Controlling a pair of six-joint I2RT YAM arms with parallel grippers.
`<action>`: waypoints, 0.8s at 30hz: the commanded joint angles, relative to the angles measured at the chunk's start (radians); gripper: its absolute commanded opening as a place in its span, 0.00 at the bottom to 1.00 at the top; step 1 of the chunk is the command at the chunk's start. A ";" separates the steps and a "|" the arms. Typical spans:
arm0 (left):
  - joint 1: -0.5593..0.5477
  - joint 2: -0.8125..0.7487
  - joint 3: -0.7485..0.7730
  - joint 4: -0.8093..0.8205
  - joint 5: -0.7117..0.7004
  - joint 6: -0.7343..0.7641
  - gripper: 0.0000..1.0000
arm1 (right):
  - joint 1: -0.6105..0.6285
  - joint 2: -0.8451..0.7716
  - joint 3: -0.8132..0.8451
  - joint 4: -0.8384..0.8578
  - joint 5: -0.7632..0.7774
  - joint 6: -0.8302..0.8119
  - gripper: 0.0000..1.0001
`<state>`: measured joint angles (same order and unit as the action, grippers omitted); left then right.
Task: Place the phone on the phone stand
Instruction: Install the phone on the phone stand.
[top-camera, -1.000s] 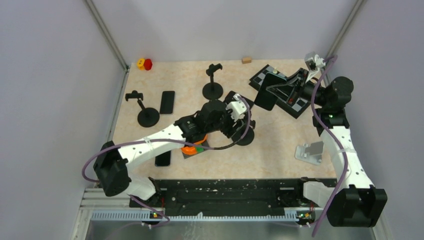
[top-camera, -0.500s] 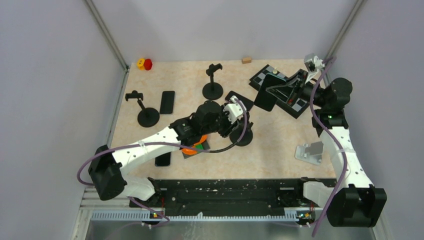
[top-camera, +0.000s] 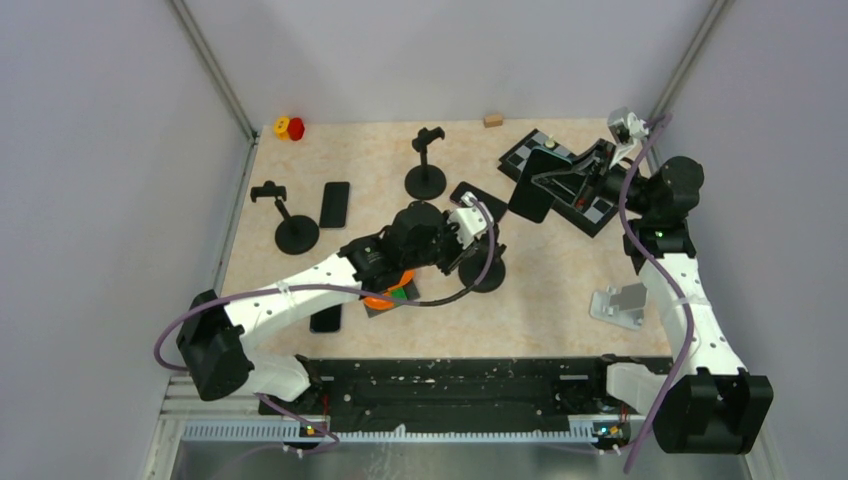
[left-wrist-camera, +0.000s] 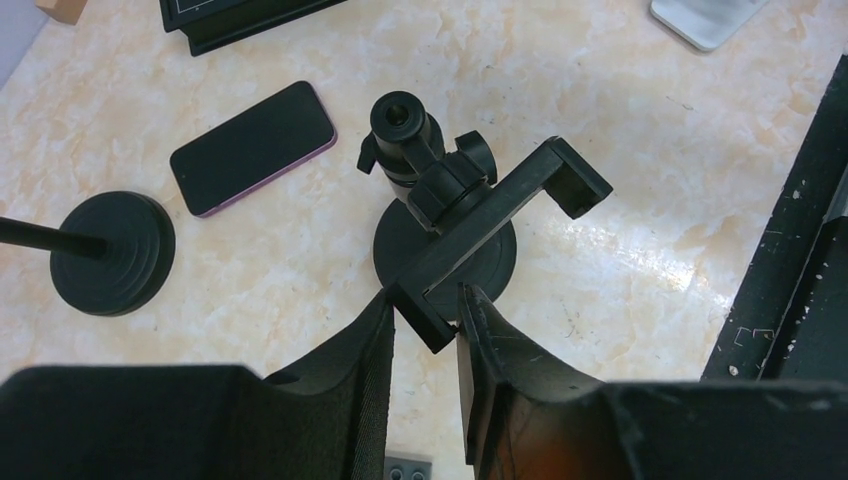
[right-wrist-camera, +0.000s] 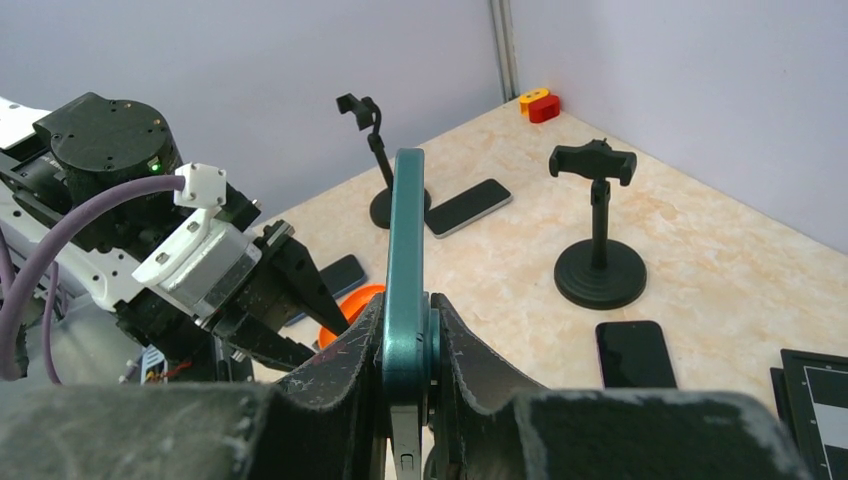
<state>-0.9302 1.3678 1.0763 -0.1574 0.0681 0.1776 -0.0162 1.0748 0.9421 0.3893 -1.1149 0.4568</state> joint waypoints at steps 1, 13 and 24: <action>0.002 -0.022 0.005 0.050 0.003 -0.016 0.31 | -0.010 -0.011 0.011 0.087 0.007 0.007 0.00; 0.002 -0.018 0.025 0.038 -0.044 -0.052 0.15 | -0.009 -0.001 0.009 0.098 0.000 0.011 0.00; 0.021 0.013 0.090 0.008 -0.087 -0.084 0.00 | -0.001 0.021 0.010 0.147 -0.037 0.027 0.00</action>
<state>-0.9249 1.3750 1.0950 -0.1856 0.0101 0.1093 -0.0162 1.0935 0.9421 0.4397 -1.1301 0.4808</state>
